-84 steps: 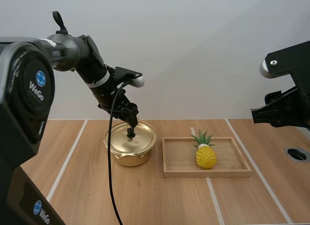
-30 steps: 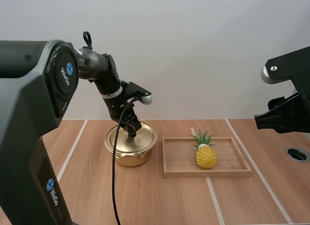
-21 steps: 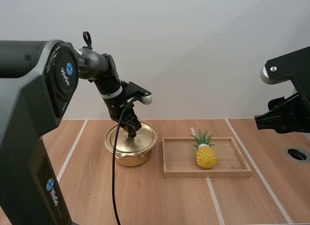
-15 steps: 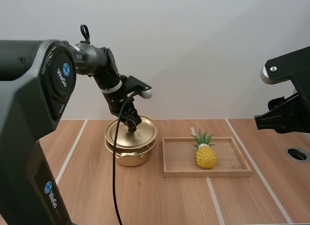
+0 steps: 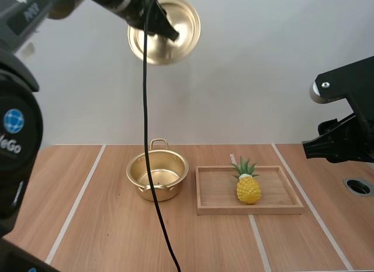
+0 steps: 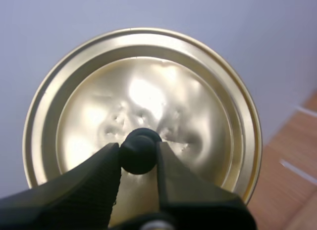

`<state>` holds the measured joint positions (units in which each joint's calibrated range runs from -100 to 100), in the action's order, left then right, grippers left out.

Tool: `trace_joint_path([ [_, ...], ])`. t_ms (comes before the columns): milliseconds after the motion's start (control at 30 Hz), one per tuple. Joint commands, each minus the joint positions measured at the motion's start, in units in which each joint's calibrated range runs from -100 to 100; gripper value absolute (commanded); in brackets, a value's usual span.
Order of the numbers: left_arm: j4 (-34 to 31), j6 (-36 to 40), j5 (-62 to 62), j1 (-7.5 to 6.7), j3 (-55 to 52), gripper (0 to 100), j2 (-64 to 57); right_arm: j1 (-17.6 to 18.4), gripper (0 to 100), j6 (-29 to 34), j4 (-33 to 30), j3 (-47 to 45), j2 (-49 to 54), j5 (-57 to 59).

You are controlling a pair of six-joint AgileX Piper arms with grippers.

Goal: Open the pot, put the pineapple inside, and close it

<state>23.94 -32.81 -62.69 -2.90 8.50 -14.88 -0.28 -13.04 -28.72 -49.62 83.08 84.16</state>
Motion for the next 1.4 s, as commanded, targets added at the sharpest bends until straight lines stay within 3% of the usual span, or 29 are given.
trace_joint_path([
  [0,2.56,1.44,16.09,-0.15,5.77,0,-4.59,-0.19,100,0.0,0.11,0.54,0.12,0.34],
  [267,12.38,1.44,48.48,-0.15,18.37,0,-11.97,-0.19,100,0.0,0.66,0.54,0.12,0.34],
  [667,16.52,3.28,70.7,-0.15,35.92,0,-14.27,-0.88,100,-0.75,7.99,0.54,0.12,1.05],
  [1000,16.52,5.5,70.19,-0.15,46.08,0,-14.27,-0.95,100,-0.75,10.34,0.54,0.12,0.78],
  [1167,16.52,5.5,67.59,-0.15,48.54,0,-14.27,-0.95,100,-0.75,13.74,-3.08,-1.14,-6.92],
  [1367,16.52,5.41,66.18,-0.15,50.45,0,-14.27,-0.95,100,-6.6,22.6,-5.48,-14.31,-14.8],
])
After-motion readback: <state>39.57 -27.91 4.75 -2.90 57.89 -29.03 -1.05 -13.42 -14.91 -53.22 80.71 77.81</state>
